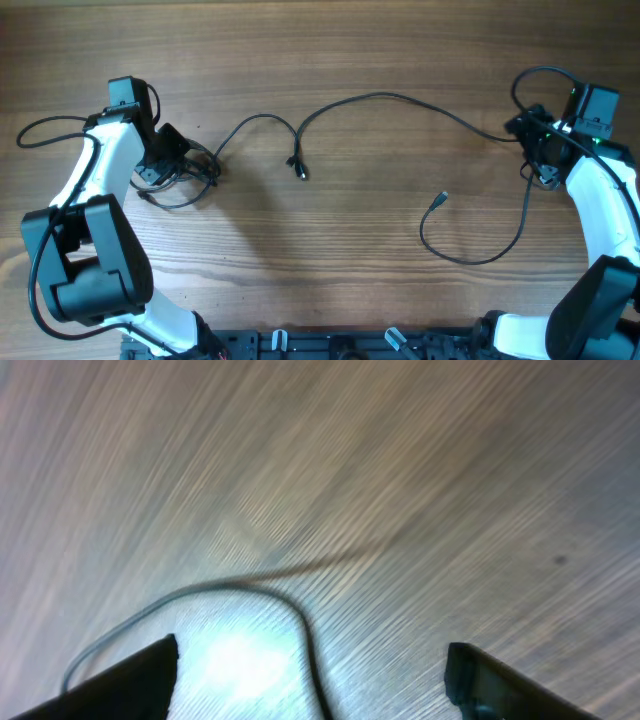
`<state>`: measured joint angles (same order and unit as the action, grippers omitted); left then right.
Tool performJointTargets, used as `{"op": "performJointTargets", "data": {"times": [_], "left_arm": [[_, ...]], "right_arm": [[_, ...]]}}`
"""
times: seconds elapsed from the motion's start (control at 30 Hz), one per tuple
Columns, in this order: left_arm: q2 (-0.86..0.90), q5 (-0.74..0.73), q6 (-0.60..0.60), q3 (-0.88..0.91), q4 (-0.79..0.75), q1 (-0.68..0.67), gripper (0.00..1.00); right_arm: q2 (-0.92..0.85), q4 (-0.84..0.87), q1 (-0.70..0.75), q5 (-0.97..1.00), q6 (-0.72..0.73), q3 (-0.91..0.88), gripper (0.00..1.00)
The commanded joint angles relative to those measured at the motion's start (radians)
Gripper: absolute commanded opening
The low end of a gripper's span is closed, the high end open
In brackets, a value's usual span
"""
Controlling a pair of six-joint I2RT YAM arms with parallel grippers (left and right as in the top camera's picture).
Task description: Untangle cables
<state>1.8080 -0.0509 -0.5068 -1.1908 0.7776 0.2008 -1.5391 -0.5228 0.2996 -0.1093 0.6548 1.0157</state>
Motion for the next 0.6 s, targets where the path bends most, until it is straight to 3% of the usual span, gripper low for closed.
{"op": "performJointTargets", "data": {"times": [0.0, 0.3, 0.43, 0.57], "left_arm": [[0.019, -0.031, 0.006, -0.004, -0.003, -0.01, 0.04], [0.019, -0.132, 0.036, -0.004, -0.03, -0.014, 0.04], [0.019, -0.132, 0.073, -0.004, -0.045, -0.026, 0.04], [0.019, -0.132, 0.081, -0.004, -0.048, -0.035, 0.04]], "right_arm": [[-0.015, -0.024, -0.014, -0.109, -0.142, 0.007, 1.0], [-0.015, -0.12, -0.061, -0.09, -0.241, 0.038, 1.0], [-0.015, -0.298, -0.082, -0.038, -0.307, 0.208, 1.0], [-0.015, -0.397, -0.116, -0.195, -0.462, 0.373, 1.0]]}}
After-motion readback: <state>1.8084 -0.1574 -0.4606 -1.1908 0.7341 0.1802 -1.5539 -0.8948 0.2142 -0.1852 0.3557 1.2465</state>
